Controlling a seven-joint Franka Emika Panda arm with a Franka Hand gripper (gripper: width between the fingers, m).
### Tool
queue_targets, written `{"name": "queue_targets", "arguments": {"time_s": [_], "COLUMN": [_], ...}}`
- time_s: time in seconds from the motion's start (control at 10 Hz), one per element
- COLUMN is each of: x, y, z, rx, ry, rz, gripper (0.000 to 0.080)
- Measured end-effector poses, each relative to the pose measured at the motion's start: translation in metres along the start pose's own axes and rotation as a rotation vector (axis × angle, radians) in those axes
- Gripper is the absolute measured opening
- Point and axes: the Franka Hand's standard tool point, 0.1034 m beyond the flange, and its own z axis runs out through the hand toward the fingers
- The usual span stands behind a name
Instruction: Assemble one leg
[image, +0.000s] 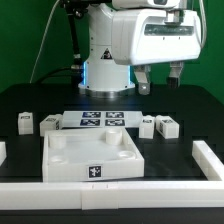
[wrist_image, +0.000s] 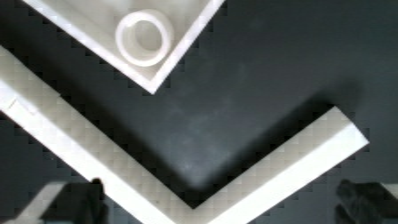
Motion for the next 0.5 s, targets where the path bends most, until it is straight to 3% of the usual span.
{"name": "queue_targets", "arguments": {"time_s": [0.5], "x": [-0.0003], "y": [-0.0003], "z": [0.0010], "rx": [0.002], "ry": [-0.001], "rz": [0.001], "gripper": [0.0650]}}
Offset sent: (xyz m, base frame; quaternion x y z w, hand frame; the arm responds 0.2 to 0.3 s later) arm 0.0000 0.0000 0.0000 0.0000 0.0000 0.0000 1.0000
